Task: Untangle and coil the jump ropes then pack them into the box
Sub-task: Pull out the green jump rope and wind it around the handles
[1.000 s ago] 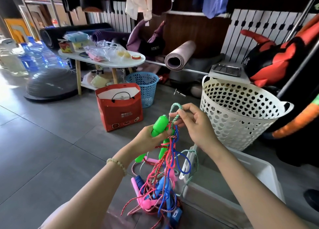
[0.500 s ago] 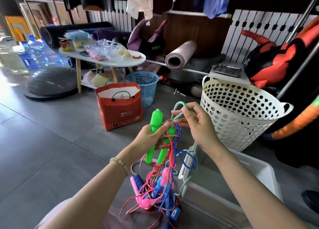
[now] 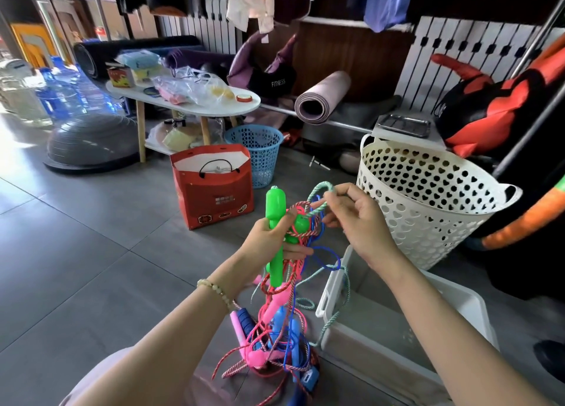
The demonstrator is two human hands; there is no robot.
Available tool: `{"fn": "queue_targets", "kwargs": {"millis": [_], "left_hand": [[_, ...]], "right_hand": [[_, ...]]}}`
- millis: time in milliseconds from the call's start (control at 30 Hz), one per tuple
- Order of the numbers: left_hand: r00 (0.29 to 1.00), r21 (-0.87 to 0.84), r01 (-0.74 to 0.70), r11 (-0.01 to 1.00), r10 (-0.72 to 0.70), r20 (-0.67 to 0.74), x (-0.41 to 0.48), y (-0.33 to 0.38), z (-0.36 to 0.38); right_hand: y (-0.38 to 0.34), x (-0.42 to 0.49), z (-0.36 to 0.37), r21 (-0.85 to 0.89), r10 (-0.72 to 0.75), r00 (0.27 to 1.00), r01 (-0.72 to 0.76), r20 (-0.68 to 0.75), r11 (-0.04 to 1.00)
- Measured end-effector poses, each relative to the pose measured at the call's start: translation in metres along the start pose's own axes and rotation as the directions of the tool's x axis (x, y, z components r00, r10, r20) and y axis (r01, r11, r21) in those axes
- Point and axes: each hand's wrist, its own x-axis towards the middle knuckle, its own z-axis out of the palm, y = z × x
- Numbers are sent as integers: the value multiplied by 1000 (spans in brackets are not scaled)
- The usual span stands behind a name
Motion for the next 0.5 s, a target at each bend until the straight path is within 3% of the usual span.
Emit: {"fn": "queue_targets", "kwargs": {"millis": [167,333,500], "left_hand": [[997,49,-74,996,75,-17,-7,8,-2],[993,80,-113,990,114,-18,-10,10,-1],[992,98,-123,988,126,-25,-10,11,-3]], "right_hand": [[7,-7,9,-233,-48,996,64,75,970],[16,-10,16,-251,-42,999,33,-28,967],[21,-11,22,-261,-34,998,22,-43,965]]}}
